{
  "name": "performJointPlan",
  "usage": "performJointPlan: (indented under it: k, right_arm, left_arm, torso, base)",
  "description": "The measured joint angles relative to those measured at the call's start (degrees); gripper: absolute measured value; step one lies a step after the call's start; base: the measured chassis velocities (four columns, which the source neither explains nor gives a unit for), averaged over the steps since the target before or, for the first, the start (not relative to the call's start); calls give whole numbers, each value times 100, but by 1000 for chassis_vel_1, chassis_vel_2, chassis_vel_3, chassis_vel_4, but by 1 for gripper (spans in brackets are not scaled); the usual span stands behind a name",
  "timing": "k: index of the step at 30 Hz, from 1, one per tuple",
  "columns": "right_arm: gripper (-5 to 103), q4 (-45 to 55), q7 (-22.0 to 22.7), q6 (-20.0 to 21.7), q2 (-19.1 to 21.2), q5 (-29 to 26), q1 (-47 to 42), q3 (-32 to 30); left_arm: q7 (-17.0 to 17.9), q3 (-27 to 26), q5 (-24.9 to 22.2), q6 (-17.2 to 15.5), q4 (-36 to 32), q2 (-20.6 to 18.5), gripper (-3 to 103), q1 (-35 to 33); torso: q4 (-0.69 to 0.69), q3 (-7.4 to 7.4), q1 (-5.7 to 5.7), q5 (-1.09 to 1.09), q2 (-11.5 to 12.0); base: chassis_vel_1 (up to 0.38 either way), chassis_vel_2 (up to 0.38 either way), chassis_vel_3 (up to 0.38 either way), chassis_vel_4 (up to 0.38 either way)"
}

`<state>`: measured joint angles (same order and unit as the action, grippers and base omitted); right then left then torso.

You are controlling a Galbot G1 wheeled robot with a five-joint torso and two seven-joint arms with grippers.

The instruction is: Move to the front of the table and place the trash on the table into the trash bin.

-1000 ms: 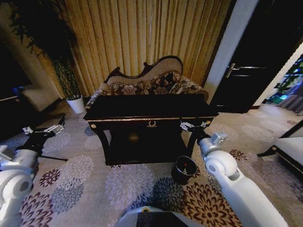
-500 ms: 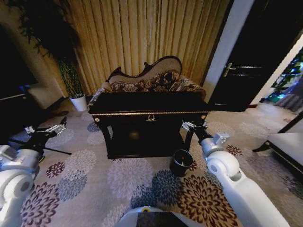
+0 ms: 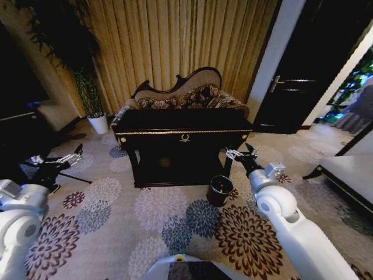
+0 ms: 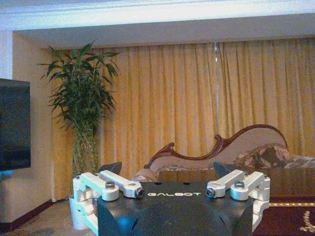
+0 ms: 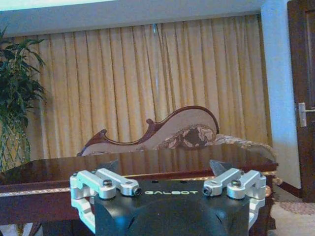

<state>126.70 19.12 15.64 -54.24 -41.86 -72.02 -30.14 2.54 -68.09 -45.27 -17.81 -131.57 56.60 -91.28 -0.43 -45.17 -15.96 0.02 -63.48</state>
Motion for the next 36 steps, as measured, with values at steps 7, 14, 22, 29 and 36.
performJointPlan:
  k: [7, 14, 22, 29, 36]
  right_arm:
    - [100, 0, -3, -20, -8, 0, -27, -28]
    - [100, -14, -6, -46, -3, 1, -39, -45]
    - [100, -28, -8, -69, -8, 4, -52, -36]
    - [100, -75, -14, -187, -4, 41, -70, 10]
    - [100, -168, -25, -282, -12, 109, -58, 60]
  left_arm:
    - [-5, -13, -3, 7, -33, 0, 100, -14]
    - [-9, -30, -4, 14, -56, 20, 100, -46]
    - [-13, -48, -1, 28, -83, 37, 100, -97]
    - [-14, -42, 10, 39, -99, 56, 100, -122]
    - [-10, 2, 22, 194, -93, 75, 100, -150]
  torso:
    - [1, 1, 1, -2, 0]
    - [2, 1, 1, -3, 0]
    - [2, 1, 1, -2, 0]
    - [0, 1, 2, 0, -1]
    - [5, 0, 1, -5, 0]
  base:
    - [205, -204, -192, 196]
    - [193, -185, -186, 183]
    - [179, -197, -174, 183]
    - [182, -176, -164, 179]
    - [63, -26, -100, 37]
